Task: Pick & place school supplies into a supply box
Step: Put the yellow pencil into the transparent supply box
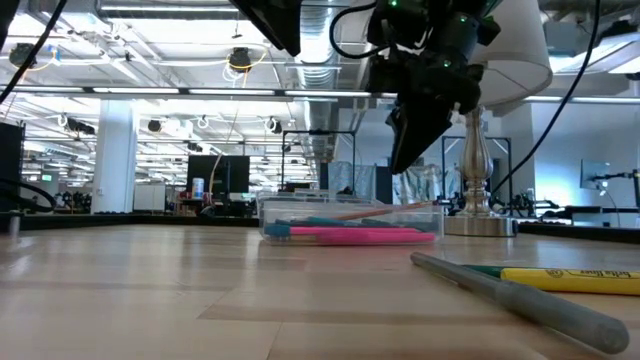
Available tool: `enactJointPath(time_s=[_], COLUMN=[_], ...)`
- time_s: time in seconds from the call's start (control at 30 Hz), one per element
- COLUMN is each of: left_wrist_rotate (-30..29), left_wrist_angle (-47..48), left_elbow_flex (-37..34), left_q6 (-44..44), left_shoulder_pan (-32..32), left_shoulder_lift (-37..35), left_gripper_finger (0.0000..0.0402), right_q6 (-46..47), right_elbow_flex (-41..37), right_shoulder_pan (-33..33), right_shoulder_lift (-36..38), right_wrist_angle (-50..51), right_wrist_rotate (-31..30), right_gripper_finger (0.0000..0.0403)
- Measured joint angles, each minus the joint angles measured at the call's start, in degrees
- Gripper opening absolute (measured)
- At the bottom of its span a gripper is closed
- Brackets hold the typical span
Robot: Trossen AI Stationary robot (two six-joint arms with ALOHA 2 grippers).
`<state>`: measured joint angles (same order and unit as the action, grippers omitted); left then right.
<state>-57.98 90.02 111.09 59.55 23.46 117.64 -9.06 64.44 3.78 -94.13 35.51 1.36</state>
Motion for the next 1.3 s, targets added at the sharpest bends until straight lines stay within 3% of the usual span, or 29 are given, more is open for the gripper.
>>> enactJointPath(time_s=[0.27,0.47,0.93,1.3], left_wrist_rotate=[-0.12,-0.18,-0.06,0.0], left_wrist_angle=[0.02,-0.07,-0.02,0.0], left_elbow_flex=[0.0,0.0,0.0,0.0], left_q6=[-0.08,-0.35,-0.72,-0.65], left_shoulder_pan=[0.0,0.0,0.0,0.0], left_shoulder_lift=[0.02,0.04,0.07,0.06], left_gripper_finger=[0.0123,0.0123,0.0123,0.0123], right_q6=[0.48,3.01,2.63,3.02], right_elbow_flex=[-0.04,0.12,-0.06,0.01], right_shoulder_pan=[1.09,0.99,-0.62,1.27], right_shoulder_lift=[-5.24,-7.12,-7.53,-4.3], right_wrist_angle=[0.47,-0.45,-1.77,-4.03], right_wrist_rotate=[3.96,2.53,1.78,-1.42], right_gripper_finger=[0.0108,0.0107,0.0067,0.0063])
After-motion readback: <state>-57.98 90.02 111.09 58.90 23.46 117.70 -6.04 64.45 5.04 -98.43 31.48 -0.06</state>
